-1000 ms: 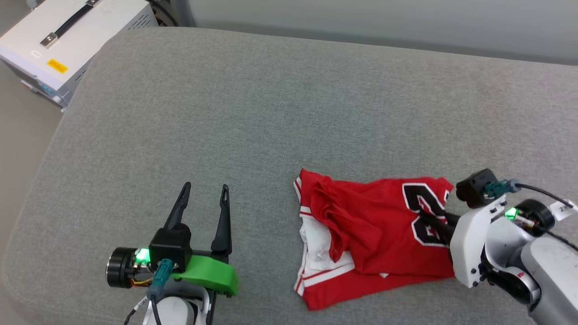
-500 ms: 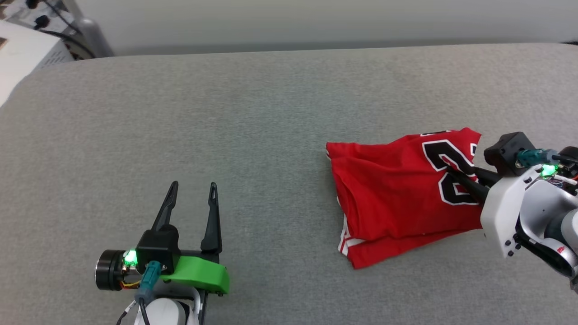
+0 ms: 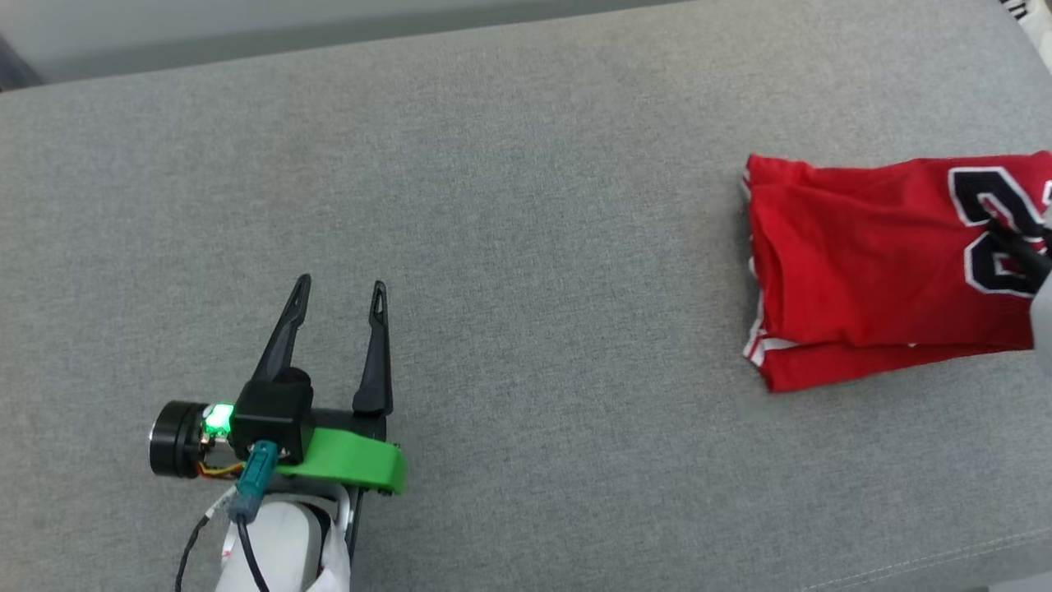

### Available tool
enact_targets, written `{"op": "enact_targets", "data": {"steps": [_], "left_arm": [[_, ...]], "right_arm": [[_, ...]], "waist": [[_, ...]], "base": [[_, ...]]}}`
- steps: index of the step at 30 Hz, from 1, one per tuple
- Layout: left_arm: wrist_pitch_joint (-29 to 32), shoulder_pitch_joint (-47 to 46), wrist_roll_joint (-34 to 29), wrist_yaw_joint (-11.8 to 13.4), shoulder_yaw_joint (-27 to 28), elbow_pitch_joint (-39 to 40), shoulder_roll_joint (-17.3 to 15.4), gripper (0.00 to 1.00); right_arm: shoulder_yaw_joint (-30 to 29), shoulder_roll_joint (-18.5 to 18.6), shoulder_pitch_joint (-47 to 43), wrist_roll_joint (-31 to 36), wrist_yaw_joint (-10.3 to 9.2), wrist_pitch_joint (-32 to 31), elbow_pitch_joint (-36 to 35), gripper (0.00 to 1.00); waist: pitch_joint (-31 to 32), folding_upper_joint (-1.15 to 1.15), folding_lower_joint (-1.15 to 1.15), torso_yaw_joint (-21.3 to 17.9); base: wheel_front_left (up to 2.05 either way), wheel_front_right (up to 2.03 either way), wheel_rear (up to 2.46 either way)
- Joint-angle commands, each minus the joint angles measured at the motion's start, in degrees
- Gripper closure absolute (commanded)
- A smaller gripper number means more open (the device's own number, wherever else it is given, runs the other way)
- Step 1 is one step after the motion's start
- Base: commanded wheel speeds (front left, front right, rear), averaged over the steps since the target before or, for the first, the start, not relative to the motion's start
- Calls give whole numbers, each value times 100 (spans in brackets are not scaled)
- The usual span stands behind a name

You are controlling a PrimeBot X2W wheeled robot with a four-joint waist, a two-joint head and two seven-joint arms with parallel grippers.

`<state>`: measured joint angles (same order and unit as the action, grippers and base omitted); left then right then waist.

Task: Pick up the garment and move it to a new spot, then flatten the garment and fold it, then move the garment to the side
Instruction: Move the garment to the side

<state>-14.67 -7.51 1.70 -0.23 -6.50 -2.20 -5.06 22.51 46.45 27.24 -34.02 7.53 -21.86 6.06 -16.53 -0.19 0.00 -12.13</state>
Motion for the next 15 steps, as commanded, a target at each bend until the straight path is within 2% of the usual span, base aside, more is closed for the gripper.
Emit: {"op": "enact_targets", "data": {"steps": [1,2,5,10,15], "left_arm": [[-33,-170,-56,-32,17,61,-68,0],[-33,-324,-79,-62,4,120,-117,0],[-33,-467,-104,-70,-6,197,-155,0],[-33,-647,-135,-67,-16,297,-211,0],[-33,-903,-170,-75,-116,407,-224,0]], "right_arm": [[-104,107,204,55,-4,-21,117,100],[-249,257,374,112,-4,-93,429,100],[-342,443,608,259,-4,-138,742,100],[-559,524,1029,330,-4,-162,1280,100],[-998,818,1549,480,-4,-127,2159,100]], "waist": [[-467,19,0,-93],[-696,19,0,-26],[-952,19,0,39],[-1305,19,0,127],[-1677,19,0,366]], "base": [[0,0,0],[0,0,0],[0,0,0],[0,0,0],[0,0,0]]}}
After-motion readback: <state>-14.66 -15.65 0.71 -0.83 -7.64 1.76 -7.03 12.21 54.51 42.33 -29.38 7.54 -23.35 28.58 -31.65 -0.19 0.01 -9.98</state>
